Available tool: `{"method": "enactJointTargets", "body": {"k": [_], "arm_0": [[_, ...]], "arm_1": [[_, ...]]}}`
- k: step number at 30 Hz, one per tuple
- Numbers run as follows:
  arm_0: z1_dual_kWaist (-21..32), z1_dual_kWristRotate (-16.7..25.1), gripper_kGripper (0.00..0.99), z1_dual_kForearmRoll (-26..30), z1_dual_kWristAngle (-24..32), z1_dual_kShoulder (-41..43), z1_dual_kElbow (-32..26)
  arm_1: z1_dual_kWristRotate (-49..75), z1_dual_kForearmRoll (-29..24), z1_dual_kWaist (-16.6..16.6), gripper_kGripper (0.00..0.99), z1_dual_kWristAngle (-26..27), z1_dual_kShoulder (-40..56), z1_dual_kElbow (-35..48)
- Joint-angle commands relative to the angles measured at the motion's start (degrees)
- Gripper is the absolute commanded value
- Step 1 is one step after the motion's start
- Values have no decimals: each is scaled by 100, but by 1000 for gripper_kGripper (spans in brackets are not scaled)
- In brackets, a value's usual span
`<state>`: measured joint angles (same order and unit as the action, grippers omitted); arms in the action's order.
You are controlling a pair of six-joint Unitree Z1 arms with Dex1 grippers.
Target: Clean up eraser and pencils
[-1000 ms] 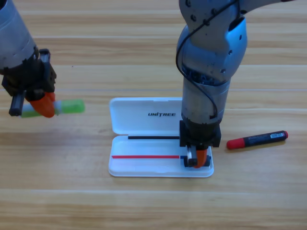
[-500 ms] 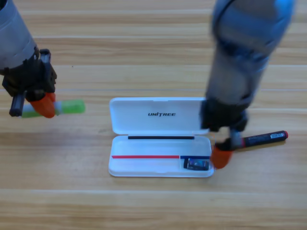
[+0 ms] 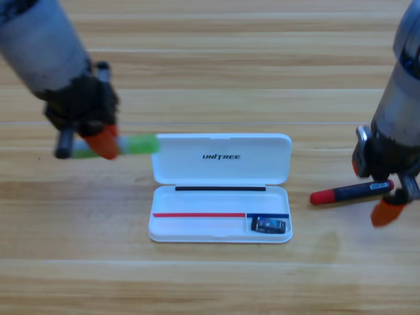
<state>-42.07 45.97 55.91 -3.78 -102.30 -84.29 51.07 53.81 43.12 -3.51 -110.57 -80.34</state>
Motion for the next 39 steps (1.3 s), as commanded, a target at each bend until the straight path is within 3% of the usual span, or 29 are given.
{"method": "enactJointTargets", "body": {"k": [1,14,18,20,21,22,24,39], "arm_0": [[-715,-106,0,8,141,-694,-220],[-1198,-220,0,-177,97,-1775,-686],[-1207,-237,0,-194,97,-1934,-782],[-1216,-246,0,-212,97,-1995,-809],[-1225,-255,0,-220,97,-2048,-826],[-1225,-264,0,-220,97,-2074,-835],[-1234,-281,0,-229,97,-2127,-844],[-1234,-404,0,-273,114,-2232,-905]], "arm_1": [[307,-512,-647,874,-132,-589,167],[589,-873,-691,868,0,-1397,-114],[633,-873,-700,807,0,-1555,-255],[677,-873,-717,706,-18,-1608,-281],[703,-864,-726,606,-18,-1626,-290],[738,-846,-735,440,-18,-1643,-290],[791,-802,-752,0,-18,-1661,-272],[852,-679,-814,0,123,-1380,-140]]}}
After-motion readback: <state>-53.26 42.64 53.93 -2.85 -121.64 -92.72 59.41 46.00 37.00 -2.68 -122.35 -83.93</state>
